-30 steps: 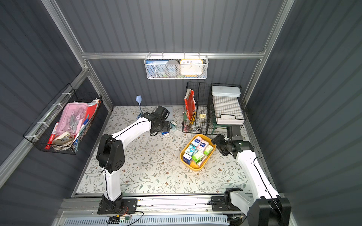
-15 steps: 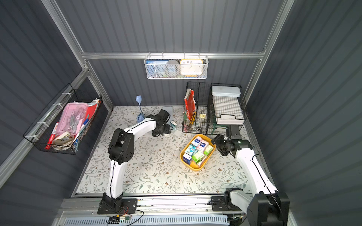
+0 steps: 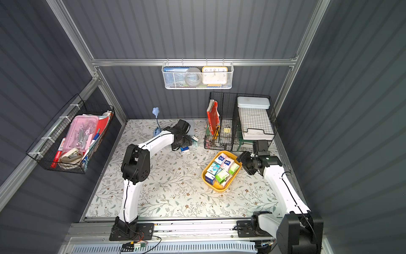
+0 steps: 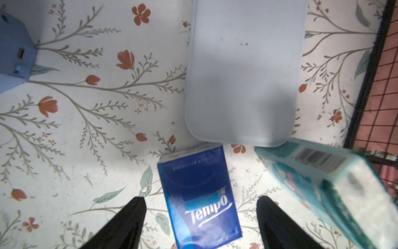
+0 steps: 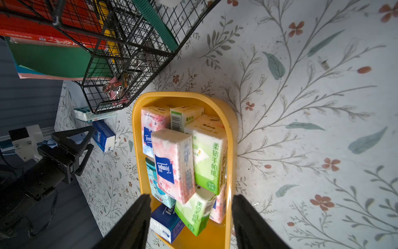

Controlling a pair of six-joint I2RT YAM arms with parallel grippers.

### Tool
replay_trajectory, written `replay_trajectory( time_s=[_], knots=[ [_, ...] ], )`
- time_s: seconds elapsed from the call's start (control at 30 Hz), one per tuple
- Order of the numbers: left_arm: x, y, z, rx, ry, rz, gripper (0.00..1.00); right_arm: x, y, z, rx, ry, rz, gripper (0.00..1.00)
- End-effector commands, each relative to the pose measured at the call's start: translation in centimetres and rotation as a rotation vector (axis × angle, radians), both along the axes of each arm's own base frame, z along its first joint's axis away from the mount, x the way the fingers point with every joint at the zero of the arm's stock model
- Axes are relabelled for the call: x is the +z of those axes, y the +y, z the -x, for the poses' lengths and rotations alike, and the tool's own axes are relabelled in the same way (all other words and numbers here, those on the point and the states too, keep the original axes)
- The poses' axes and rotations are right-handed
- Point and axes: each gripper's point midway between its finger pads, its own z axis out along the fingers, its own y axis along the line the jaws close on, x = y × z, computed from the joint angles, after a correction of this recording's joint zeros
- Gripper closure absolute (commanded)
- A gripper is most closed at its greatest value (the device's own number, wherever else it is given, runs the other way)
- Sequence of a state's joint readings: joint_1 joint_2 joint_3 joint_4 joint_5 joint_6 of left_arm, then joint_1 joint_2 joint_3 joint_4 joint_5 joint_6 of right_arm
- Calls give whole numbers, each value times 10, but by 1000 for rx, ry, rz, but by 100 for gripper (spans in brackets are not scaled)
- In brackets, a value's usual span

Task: Put the pocket tissues into the storage box
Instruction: Pick up the pocket tissues from the center of the board.

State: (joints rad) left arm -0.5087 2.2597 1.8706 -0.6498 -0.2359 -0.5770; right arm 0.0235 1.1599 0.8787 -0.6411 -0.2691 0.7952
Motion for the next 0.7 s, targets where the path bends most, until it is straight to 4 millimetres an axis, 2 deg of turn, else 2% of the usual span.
replay_trajectory(
  time_s=[0.0,0.37,0.43,0.57,0.67],
  knots=[
    [-20,4,-2,7,38,-19,15,7,2,-4,15,-22,3,36],
    [-51,12,1,26,81,-48,25,7,1,-2,15,-19,10,36],
    [-52,13,2,25,83,-47,31,7,1,-2,14,-20,9,36],
    [-50,14,3,25,75,-43,53,8,2,-1,15,-22,7,36],
    [-45,15,2,26,66,-43,54,8,2,-1,12,-21,5,36]
  ],
)
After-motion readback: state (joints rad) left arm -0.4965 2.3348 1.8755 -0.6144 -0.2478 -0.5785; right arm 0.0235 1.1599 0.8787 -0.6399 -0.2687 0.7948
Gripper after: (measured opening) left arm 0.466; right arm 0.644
